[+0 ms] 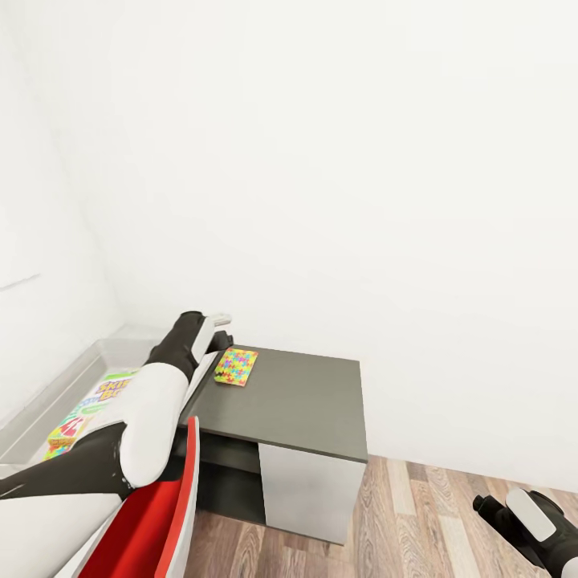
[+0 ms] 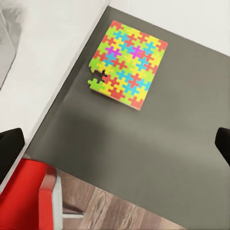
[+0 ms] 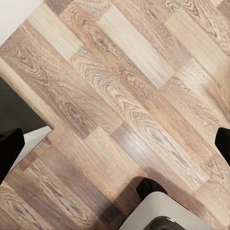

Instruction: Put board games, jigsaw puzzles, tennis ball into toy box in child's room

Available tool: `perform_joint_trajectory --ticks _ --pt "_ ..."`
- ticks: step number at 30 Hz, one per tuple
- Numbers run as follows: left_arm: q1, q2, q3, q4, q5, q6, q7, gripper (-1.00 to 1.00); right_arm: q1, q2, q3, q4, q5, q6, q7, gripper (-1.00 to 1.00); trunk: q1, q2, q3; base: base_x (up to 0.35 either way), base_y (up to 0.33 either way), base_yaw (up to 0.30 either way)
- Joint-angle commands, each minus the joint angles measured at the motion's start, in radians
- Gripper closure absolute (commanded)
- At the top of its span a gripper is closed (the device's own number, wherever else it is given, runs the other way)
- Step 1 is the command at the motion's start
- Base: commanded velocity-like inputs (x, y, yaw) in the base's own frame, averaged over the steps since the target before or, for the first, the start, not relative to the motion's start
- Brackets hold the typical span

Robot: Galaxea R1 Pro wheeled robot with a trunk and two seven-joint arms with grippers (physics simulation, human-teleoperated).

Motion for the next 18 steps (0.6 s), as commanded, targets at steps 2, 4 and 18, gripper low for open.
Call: perform_joint_trajectory --ticks 2,4,18 --pt "-0.001 -0.001 -0.014 -0.001 -0.009 0.004 -0.003 -1.0 0.0 0.0 -0.001 -0.002 -0.008 0.004 -0.007 -1.0 0.001 -0.002 -0.002 0.0 0.0 0.0" --pt "-0.001 0.0 -0.025 -0.001 -0.009 0.003 -0.003 -1.0 0.0 0.0 -0.001 -0.002 -0.008 0.004 -0.007 -1.0 0.001 -0.002 -0.003 0.0 0.0 0.0" --pt "-0.001 -0.002 -0.047 -0.001 -0.011 -0.047 0.0 -1.0 0.0 0.0 -0.002 -0.008 -0.008 0.005 -0.006 -1.0 0.001 -0.002 -0.02 0.0 0.0 0.0"
